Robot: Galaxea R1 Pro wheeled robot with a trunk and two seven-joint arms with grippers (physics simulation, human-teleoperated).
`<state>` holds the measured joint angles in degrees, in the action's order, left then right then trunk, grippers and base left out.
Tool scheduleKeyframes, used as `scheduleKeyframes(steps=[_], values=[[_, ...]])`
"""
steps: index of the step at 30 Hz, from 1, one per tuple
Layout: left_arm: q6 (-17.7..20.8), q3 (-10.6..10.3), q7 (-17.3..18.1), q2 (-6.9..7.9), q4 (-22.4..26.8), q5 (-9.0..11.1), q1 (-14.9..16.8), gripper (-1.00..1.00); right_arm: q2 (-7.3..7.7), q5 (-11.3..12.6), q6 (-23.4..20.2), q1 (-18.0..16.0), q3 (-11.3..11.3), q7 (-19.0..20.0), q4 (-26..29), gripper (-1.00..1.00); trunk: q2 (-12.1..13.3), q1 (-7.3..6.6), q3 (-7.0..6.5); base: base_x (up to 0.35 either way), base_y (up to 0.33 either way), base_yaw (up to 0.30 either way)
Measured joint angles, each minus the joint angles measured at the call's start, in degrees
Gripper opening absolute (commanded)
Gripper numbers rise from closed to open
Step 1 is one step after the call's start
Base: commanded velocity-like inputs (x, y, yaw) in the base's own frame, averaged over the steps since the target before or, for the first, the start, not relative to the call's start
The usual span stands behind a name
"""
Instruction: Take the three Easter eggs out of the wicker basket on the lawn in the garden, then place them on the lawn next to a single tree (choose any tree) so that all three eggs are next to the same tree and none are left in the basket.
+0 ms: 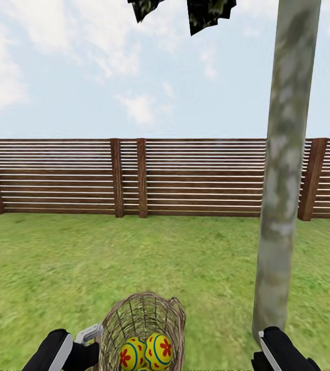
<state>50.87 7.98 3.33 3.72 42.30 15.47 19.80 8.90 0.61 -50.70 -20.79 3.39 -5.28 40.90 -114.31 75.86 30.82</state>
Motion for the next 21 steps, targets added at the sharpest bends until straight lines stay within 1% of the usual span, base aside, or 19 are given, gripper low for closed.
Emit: scheduleKeyframes(steps=[3, 21], values=[[0.00, 0.00, 0.00, 0.00, 0.00, 0.26, 0.01, -1.00, 0.00, 0.00, 0.00, 0.00, 0.00, 0.06, 0.00, 1.00, -1.20, 0.66, 0.54, 0.000, 0.000, 0.000], [0.00, 0.00, 0.04, 0.00, 0.08, 0.19, 0.01, -1.00, 0.00, 0.00, -0.11, 0.00, 0.00, 0.07, 0.00, 1.00, -8.42, 4.61, 3.77, 0.000, 0.000, 0.000]])
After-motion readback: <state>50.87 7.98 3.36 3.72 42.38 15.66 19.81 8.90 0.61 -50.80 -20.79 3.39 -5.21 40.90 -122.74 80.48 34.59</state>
